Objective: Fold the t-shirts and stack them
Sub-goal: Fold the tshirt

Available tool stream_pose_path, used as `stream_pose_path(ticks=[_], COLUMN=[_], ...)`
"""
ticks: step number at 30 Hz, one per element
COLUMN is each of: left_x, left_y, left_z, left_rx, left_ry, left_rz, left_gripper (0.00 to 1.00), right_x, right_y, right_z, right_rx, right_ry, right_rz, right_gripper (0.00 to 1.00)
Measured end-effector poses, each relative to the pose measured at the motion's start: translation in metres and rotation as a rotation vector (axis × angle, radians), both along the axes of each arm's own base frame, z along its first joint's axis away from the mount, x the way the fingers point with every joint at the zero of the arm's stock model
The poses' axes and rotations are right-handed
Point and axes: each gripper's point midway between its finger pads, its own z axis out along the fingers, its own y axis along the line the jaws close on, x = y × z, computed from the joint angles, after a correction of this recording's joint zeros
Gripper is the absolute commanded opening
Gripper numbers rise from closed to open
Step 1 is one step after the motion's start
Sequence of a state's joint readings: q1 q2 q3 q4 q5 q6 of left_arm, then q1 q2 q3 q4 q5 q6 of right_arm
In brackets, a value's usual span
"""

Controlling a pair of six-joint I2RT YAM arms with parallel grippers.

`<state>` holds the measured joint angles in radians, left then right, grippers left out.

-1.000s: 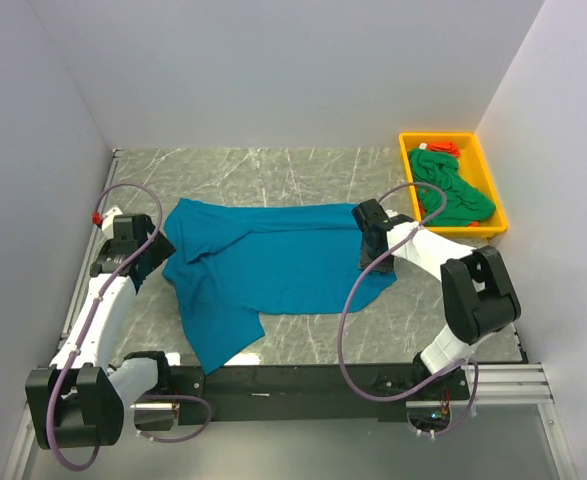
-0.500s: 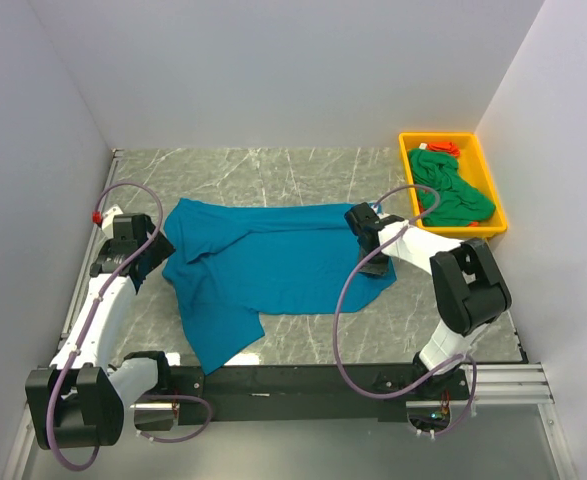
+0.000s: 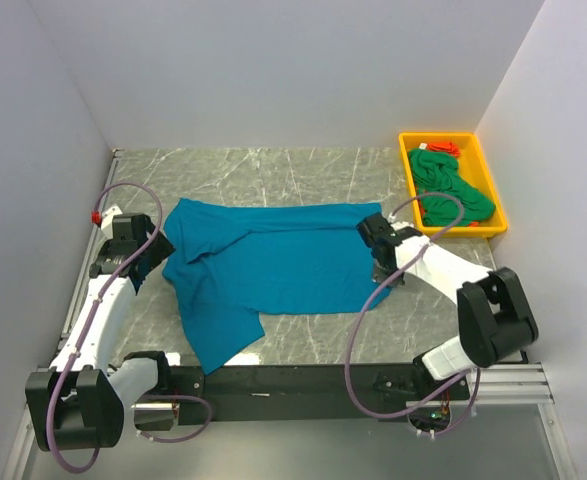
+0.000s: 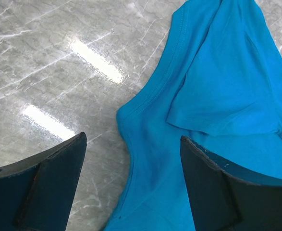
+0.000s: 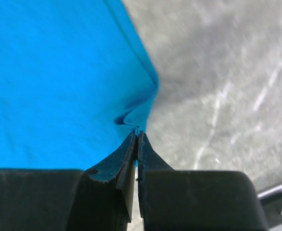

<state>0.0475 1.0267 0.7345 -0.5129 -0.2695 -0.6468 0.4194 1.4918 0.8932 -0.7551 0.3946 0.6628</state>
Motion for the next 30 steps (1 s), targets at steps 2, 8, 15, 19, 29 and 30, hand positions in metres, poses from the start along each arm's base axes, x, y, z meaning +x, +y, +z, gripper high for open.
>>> stream_pose_path(ticks=[2, 8, 15, 19, 29, 30], left_x=[0.0, 0.0, -0.001, -0.001, -0.004, -0.005], left_y=[0.0, 0.002, 0.003, 0.003, -0.001, -0.002], left_z=[0.001, 0.001, 0.006, 0.006, -0.011, -0.014], left_rx=[0.001, 0.007, 0.012, 0.012, -0.01, -0.013], left_ry=[-0.003, -0.003, -0.019, -0.021, 0.04, 0.053], left_rz=[0.001, 0.007, 0.011, 0.011, 0.0, -0.002], left_gripper=[0.84, 0.84, 0.85, 0.85, 0.72, 0.66], right_x=[-0.01, -0.039, -0.068, -0.064, -0.016, -0.015], right_y=[-0.005, -0.017, -0.044, -0.051, 0.075, 0.098], right_z=[0.001, 0.004, -0.001, 0.007, 0.045, 0.049], right_rx=[-0.001, 0.006, 0.02, 0.046, 0.256, 0.278], right_ry=[-0.001, 0.004, 0.027, -0.021, -0.171, -0.183], right_rz=[-0.015, -0.086, -0.262, -0.31, 0.225, 0.317], right_gripper=[0.08, 0.34, 0.49, 0.5, 0.43, 0.43])
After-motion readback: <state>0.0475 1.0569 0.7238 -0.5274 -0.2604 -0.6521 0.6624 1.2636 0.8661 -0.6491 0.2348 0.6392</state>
